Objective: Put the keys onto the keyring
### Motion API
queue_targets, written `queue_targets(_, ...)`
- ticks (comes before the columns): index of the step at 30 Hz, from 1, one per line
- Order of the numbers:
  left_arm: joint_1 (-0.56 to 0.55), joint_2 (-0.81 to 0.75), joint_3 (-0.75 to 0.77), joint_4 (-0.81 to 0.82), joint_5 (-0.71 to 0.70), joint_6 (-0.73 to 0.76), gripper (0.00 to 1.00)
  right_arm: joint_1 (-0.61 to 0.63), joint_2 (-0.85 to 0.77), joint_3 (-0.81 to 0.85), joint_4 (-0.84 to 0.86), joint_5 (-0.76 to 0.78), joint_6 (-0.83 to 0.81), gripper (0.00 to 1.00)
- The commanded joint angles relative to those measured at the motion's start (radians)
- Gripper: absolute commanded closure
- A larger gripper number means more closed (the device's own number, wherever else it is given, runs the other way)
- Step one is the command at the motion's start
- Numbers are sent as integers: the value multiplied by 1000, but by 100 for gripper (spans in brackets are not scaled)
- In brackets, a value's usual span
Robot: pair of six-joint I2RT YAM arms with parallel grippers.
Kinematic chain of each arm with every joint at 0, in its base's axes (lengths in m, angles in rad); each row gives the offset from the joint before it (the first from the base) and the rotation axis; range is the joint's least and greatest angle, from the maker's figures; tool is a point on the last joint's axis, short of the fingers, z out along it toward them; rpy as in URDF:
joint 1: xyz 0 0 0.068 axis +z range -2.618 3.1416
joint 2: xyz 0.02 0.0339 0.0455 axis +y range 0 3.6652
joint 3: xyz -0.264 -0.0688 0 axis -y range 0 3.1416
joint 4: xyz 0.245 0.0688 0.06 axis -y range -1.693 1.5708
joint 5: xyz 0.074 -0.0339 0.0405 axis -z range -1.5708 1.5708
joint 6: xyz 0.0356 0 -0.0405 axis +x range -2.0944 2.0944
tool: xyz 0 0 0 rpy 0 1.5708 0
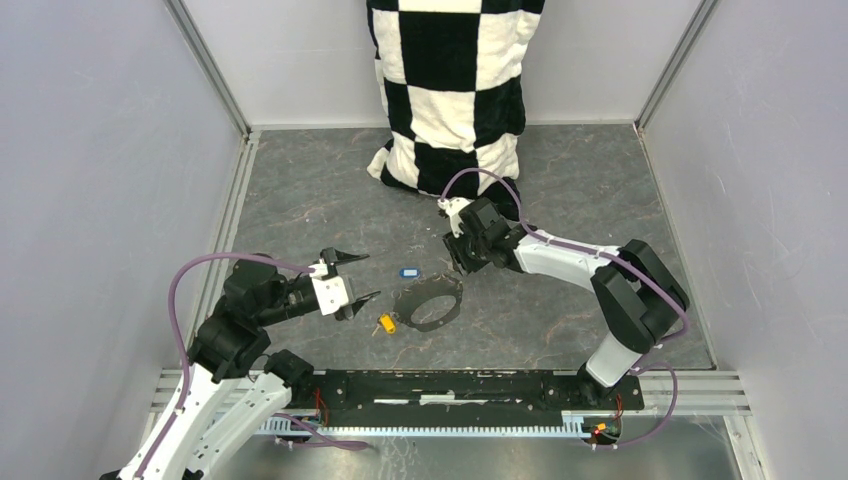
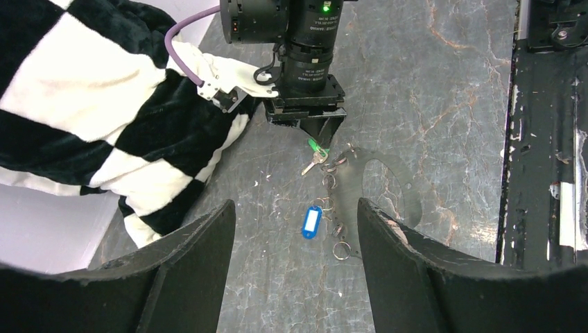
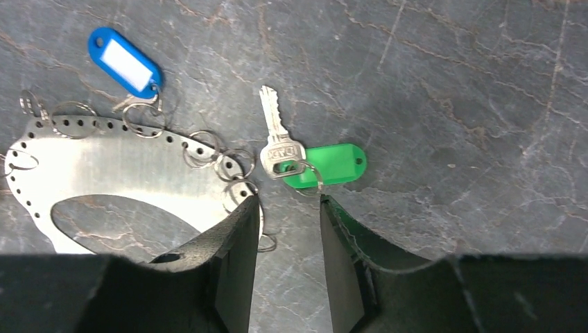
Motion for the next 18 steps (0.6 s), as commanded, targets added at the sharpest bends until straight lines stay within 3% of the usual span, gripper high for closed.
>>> queue_targets(1, -3, 4, 3, 6, 5, 6, 29, -39, -34, -7, 23, -55, -90, 56)
queue_targets(9, -2, 10, 4, 2, 3, 7, 28, -69, 23, 24, 39, -169, -163, 57)
queue_targets(18, -2, 22, 12, -7, -4, 14, 28, -87, 82, 25, 60, -222, -181, 67)
